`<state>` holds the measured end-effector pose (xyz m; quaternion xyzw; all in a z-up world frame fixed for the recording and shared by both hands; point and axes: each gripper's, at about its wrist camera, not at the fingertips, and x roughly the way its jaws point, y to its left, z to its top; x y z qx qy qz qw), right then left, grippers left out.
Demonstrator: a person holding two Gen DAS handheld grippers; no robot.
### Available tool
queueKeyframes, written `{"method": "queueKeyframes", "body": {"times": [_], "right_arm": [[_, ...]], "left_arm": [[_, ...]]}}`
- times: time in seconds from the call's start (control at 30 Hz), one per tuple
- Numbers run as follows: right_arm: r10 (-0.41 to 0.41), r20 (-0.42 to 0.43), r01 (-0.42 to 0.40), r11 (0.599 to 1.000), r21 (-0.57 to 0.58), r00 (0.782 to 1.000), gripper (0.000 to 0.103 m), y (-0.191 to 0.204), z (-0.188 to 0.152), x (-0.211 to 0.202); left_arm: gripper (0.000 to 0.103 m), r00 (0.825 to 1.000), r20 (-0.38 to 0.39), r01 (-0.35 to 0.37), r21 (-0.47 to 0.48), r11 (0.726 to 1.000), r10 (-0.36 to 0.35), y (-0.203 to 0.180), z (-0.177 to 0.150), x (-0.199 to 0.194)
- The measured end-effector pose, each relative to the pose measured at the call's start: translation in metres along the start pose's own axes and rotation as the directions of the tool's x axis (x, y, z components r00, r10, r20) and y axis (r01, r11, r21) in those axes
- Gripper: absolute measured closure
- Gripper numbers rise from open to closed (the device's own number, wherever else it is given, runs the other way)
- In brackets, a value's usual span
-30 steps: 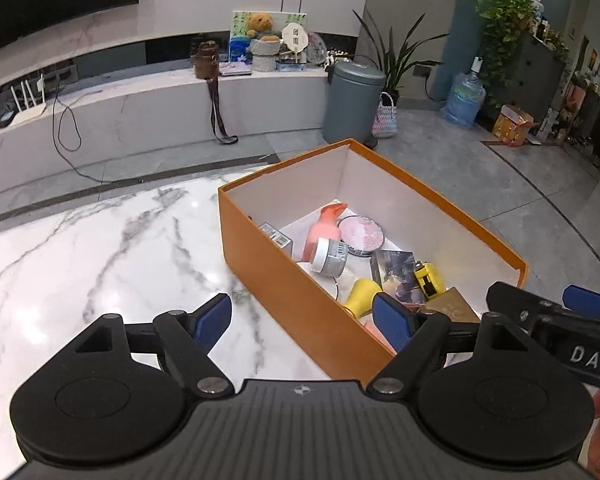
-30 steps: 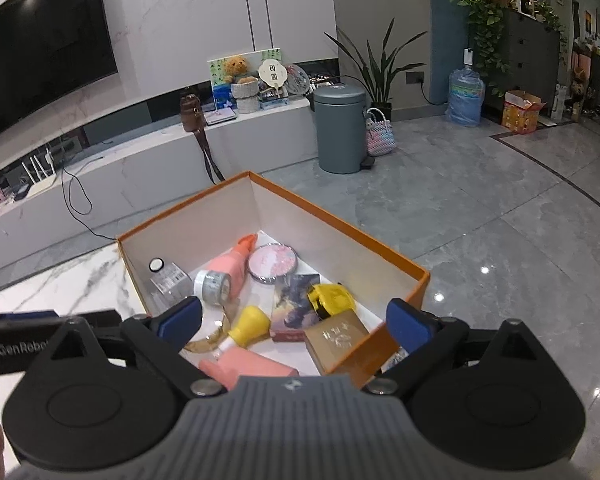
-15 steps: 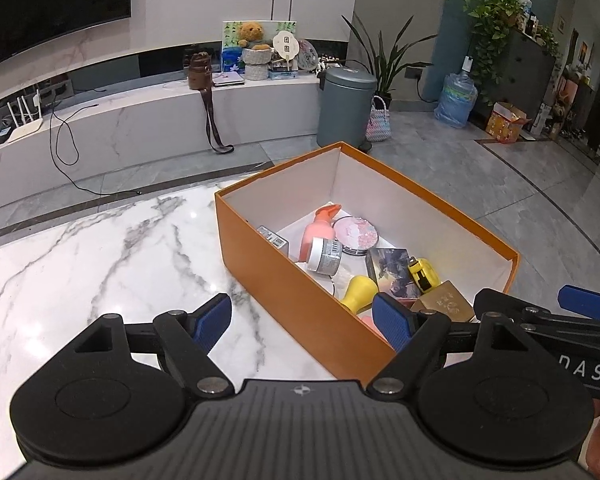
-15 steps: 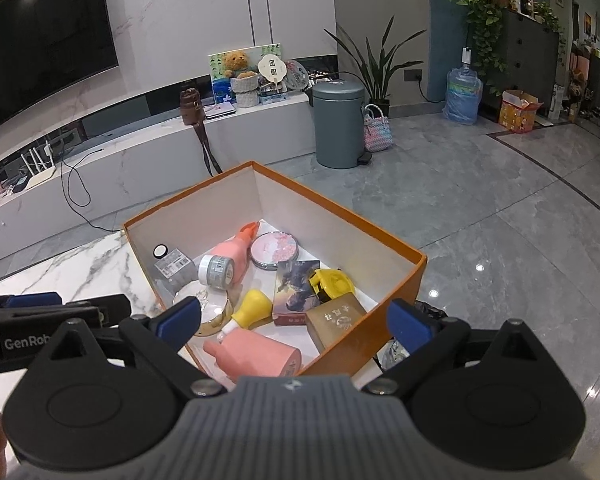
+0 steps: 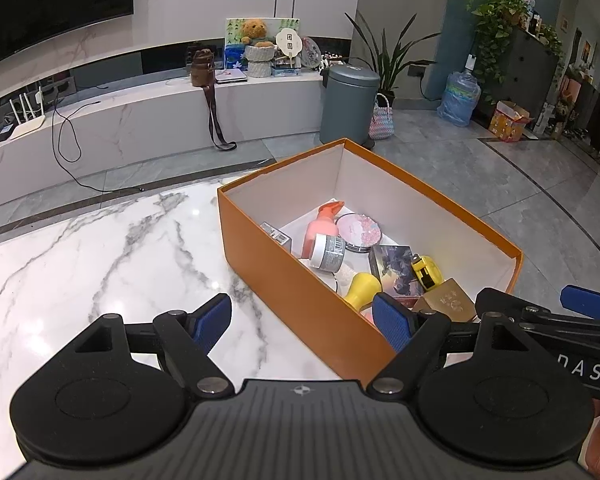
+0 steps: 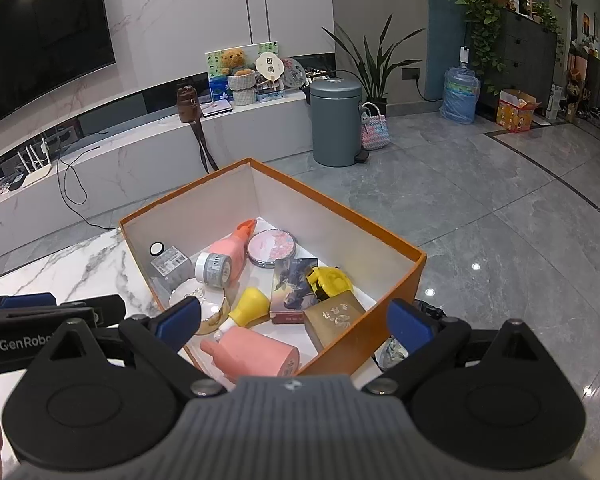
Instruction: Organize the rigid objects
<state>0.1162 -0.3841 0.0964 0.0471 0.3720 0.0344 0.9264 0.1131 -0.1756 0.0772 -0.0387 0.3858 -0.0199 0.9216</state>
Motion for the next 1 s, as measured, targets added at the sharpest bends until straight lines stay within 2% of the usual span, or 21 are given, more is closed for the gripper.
{"method": "queueKeyframes", "body": {"times": [0.87,1.0], "right_arm": [[-0.027,-0.002,0.027,1.000,0.001,1.000,0.005,-0.0030,-0.0004,-0.0019],[-0.031,0.001,0.031,1.000,0.003,1.000,0.005,-0.0032,-0.0003,-0.0019]], "left_arm": [[0.009,1.000,0.000,0.001,0.006,1.000,-0.001,-0.0061,-0.0023,0.0036],[0.009,1.000,0.027,0.011,0.010,1.000,-0.011,-0.0060,-0.0038,0.0016]]}}
